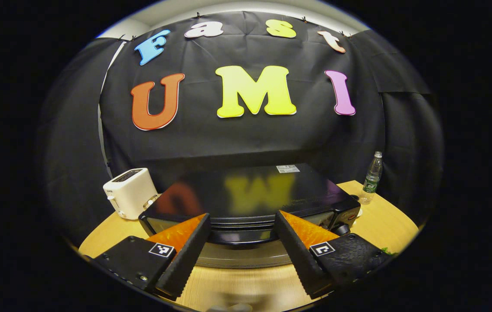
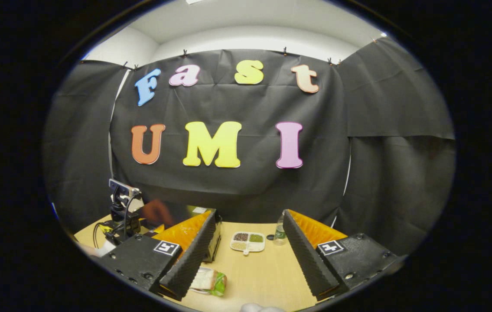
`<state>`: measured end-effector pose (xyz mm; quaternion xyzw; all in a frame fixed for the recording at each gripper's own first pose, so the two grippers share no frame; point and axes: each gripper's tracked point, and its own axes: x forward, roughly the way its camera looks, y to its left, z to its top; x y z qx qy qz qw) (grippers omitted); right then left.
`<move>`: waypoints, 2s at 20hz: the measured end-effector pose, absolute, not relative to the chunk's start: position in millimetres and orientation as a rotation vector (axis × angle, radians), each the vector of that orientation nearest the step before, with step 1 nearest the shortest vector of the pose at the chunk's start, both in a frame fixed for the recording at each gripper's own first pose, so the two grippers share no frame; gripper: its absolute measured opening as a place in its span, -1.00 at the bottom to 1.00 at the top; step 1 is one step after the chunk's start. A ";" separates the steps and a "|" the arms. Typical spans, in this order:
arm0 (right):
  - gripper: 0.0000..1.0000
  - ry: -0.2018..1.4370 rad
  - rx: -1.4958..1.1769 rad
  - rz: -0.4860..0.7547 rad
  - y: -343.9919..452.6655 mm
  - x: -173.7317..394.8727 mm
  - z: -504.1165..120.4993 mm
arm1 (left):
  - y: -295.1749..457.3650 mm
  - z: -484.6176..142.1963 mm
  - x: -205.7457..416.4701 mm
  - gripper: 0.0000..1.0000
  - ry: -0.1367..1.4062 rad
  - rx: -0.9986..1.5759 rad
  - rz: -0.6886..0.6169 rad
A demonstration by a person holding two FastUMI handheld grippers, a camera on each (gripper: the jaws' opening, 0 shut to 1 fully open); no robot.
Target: Open the electric oven with the left hand, put the food in, and close the electric oven.
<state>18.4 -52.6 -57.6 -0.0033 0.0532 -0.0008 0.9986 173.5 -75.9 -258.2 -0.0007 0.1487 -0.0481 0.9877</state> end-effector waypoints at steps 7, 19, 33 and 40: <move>0.94 0.103 0.006 0.023 -48.3 22.3 -57.1 | -75.4 -261.6 164.6 0.98 0.344 0.005 -0.101; 0.94 0.117 0.011 0.073 -42.5 7.7 -75.6 | -71.6 -300.4 73.5 0.96 0.393 -0.001 -0.112; 0.94 0.191 0.005 0.061 -55.2 -18.5 -120.0 | -71.5 -373.6 20.0 0.95 0.503 0.016 -0.121; 0.94 0.229 -0.009 0.055 -59.2 -21.3 -139.7 | -73.9 -409.7 14.4 0.92 0.584 0.014 -0.122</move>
